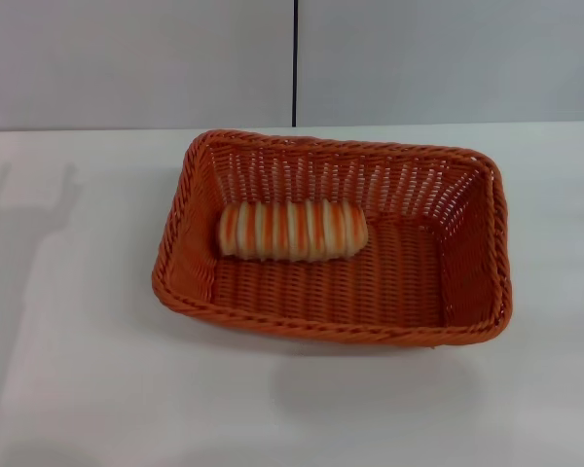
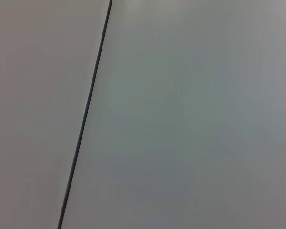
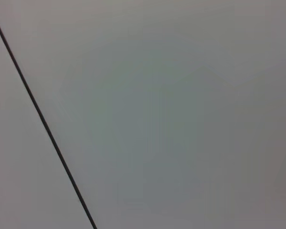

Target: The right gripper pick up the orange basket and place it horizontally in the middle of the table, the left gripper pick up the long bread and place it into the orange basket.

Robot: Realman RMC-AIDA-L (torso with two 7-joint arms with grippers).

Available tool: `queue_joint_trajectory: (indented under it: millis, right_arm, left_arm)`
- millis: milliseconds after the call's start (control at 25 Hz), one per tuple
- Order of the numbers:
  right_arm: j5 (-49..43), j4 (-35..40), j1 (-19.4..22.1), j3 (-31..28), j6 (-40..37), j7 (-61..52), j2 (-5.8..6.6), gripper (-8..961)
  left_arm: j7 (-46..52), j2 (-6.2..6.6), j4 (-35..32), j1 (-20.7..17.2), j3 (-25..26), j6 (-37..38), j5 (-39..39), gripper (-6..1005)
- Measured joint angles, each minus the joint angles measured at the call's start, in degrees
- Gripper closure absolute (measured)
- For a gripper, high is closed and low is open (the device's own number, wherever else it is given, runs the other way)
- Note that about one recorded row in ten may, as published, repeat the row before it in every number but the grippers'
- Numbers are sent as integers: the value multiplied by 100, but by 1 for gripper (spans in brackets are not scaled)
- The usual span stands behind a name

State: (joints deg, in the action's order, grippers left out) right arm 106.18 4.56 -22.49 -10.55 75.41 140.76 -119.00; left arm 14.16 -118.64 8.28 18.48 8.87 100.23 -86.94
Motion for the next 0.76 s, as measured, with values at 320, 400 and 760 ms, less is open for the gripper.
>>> queue_joint_trajectory:
  millis: [320, 400, 760]
  right_arm:
    - [-41, 3, 118, 59, 88, -16, 8, 489]
    - [-46, -4, 168, 61, 157, -25, 8, 489]
    - [-69, -78, 244, 70, 229, -48, 3, 489]
  left_arm:
    - [1, -1, 101, -62, -11, 9, 3, 138]
    - [5, -1, 132, -77, -8, 13, 5, 138]
    - [8, 1, 179, -122, -23, 91, 1, 138]
